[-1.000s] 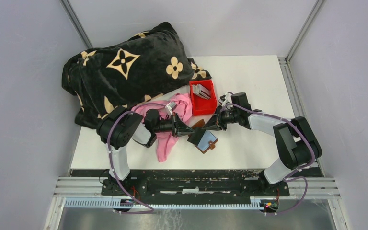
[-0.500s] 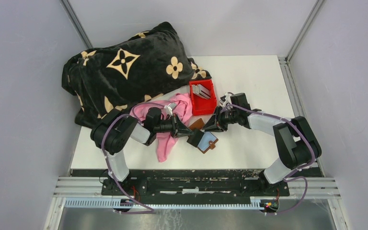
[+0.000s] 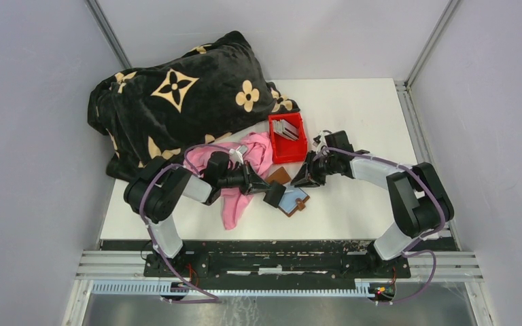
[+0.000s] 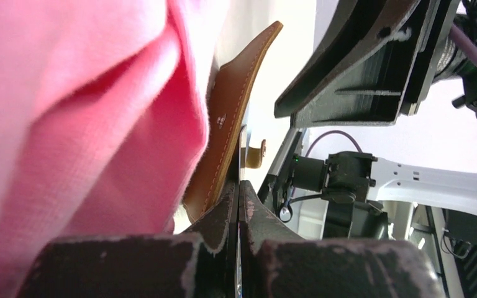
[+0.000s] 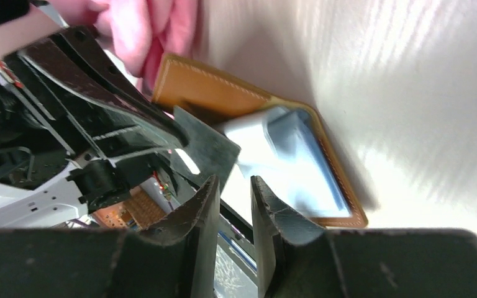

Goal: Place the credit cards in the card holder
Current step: Pick up the credit card from the storage box, then insert the credit card into the card holder.

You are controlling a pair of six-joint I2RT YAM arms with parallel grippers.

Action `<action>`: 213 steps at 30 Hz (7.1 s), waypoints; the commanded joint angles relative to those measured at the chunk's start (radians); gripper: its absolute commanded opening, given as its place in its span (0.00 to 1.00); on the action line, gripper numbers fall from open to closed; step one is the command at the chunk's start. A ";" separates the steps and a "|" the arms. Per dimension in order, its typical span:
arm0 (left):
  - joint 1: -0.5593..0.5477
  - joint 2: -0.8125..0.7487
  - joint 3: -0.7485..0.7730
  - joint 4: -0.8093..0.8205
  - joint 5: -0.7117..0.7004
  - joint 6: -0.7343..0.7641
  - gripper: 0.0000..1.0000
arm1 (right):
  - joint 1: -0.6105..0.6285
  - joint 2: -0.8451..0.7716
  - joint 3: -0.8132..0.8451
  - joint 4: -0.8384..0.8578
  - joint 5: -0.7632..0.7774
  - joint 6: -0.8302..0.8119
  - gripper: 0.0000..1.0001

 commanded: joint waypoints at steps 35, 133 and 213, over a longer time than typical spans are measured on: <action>0.006 -0.176 0.066 -0.115 -0.108 0.086 0.03 | 0.231 0.119 0.180 -0.142 0.376 -0.144 0.04; -0.120 0.045 0.372 -0.725 -0.336 0.480 0.03 | 0.476 -0.231 0.197 -0.584 0.660 -0.189 0.14; -0.109 0.082 0.157 -0.055 -0.087 0.108 0.03 | 0.303 0.072 0.097 -0.509 0.741 -0.312 0.12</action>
